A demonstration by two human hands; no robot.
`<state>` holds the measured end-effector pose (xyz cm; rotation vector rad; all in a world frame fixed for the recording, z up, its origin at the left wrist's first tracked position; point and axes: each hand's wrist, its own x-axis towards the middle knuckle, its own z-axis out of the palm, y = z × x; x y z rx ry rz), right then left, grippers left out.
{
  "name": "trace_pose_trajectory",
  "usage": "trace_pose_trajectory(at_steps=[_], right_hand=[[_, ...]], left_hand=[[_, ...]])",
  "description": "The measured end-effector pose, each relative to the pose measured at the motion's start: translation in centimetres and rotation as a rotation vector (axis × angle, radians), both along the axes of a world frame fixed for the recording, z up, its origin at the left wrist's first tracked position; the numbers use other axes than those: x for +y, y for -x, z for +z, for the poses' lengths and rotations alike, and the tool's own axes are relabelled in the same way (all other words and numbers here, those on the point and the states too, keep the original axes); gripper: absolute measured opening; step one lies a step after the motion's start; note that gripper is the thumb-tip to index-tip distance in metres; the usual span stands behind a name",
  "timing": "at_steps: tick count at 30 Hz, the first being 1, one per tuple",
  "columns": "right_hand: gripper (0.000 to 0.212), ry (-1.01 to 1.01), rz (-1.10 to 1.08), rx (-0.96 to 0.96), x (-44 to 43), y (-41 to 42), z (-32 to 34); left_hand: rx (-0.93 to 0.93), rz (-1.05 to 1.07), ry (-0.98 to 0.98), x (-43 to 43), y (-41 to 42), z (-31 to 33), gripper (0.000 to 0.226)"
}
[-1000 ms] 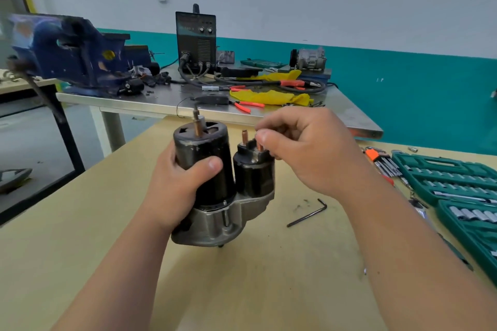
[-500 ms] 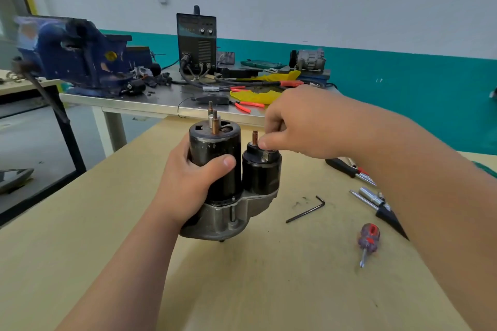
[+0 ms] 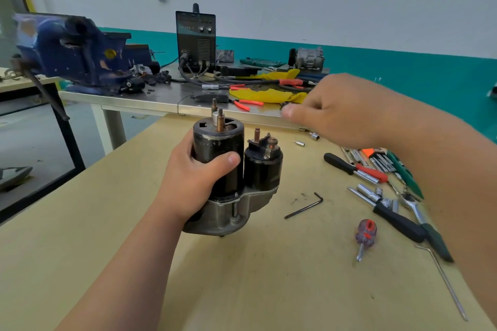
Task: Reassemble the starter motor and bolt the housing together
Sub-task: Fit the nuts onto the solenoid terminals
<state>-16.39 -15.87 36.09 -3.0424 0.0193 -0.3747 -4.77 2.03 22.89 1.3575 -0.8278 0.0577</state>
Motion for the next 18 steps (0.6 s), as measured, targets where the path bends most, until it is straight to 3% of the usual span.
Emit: trace_pose_trajectory(at_steps=[5, 9, 12, 15, 18], right_hand=[[0.022, -0.143, 0.015, 0.041, -0.3, -0.1, -2.1], [0.021, -0.211, 0.044, 0.076, -0.4, 0.4, -3.2], [0.049, -0.316, -0.046, -0.068, -2.3, 0.8, -3.4], [0.034, -0.347, -0.159, -0.091, -4.5, -0.1, -4.4], [0.022, -0.285, -0.289, 0.014, -6.6, -1.6, -7.1]], left_hand=[[-0.016, 0.0, -0.011, -0.2, 0.0, 0.1, 0.034], [-0.032, 0.016, -0.016, -0.3, 0.1, 0.0, 0.03], [-0.027, 0.024, -0.023, -0.4, -0.1, -0.2, 0.03], [-0.005, 0.025, -0.022, -0.3, -0.3, -0.3, 0.032], [0.014, 0.032, -0.014, -0.1, -0.6, -0.5, 0.034]])
